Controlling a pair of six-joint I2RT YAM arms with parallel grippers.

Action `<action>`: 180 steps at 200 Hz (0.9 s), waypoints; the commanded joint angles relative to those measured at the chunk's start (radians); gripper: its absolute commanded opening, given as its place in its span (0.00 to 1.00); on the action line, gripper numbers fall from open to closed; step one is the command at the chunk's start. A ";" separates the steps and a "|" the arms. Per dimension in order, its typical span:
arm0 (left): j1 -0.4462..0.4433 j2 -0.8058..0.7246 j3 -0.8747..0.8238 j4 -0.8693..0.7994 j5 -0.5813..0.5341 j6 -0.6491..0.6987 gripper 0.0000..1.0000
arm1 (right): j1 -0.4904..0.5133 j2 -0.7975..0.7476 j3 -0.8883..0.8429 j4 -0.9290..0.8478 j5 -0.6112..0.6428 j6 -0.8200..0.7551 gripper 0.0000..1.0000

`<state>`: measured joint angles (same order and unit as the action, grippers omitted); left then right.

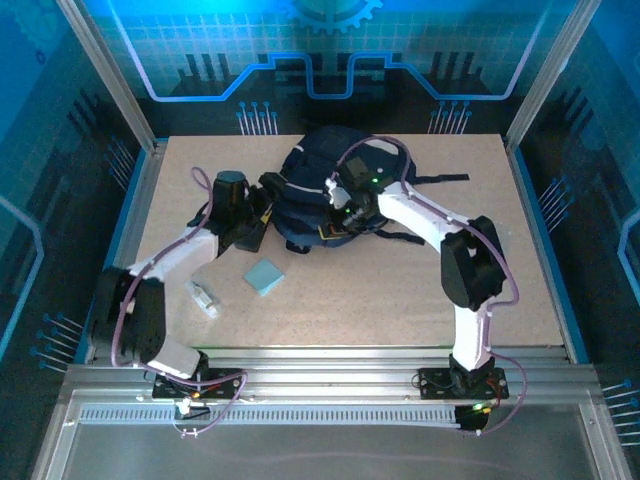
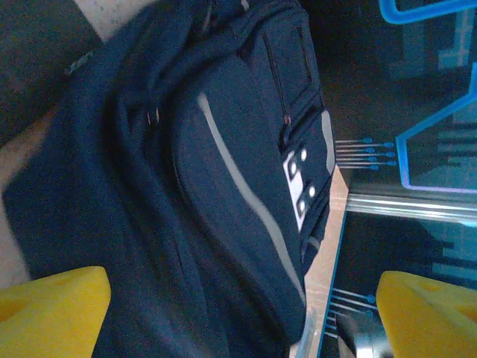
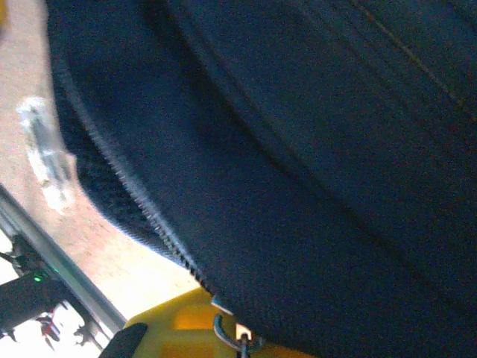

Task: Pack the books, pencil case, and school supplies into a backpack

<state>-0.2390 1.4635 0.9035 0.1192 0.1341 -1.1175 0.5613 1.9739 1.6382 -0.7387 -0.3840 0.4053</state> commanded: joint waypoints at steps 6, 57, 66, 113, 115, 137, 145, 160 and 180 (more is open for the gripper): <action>-0.010 -0.065 -0.116 -0.061 -0.020 -0.047 0.93 | 0.024 0.022 0.095 0.090 -0.091 0.033 0.00; -0.086 -0.029 -0.157 0.057 -0.063 -0.181 0.89 | 0.050 0.022 0.081 0.147 -0.125 0.077 0.00; -0.093 -0.003 -0.160 0.102 -0.061 -0.211 0.83 | 0.057 0.018 0.073 0.143 -0.130 0.072 0.00; -0.108 0.081 -0.184 0.307 -0.044 -0.273 0.00 | 0.056 -0.053 -0.060 0.043 -0.066 -0.035 0.00; -0.107 0.079 -0.185 0.305 -0.046 -0.273 0.00 | 0.054 -0.058 -0.067 0.035 -0.060 -0.044 0.00; -0.105 0.040 -0.192 0.254 -0.059 -0.234 0.00 | 0.022 -0.095 -0.170 -0.049 0.042 -0.149 0.00; -0.106 0.022 -0.191 0.231 -0.065 -0.214 0.00 | 0.004 -0.106 -0.208 -0.070 0.076 -0.180 0.00; -0.102 -0.007 -0.187 0.193 -0.071 -0.183 0.00 | -0.029 -0.125 -0.267 -0.107 0.155 -0.228 0.00; -0.094 -0.038 -0.181 0.157 -0.066 -0.164 0.00 | -0.074 -0.150 -0.330 -0.128 0.293 -0.269 0.00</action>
<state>-0.3599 1.5055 0.7151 0.2821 0.1017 -1.3327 0.5491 1.8687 1.3857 -0.6903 -0.2928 0.2379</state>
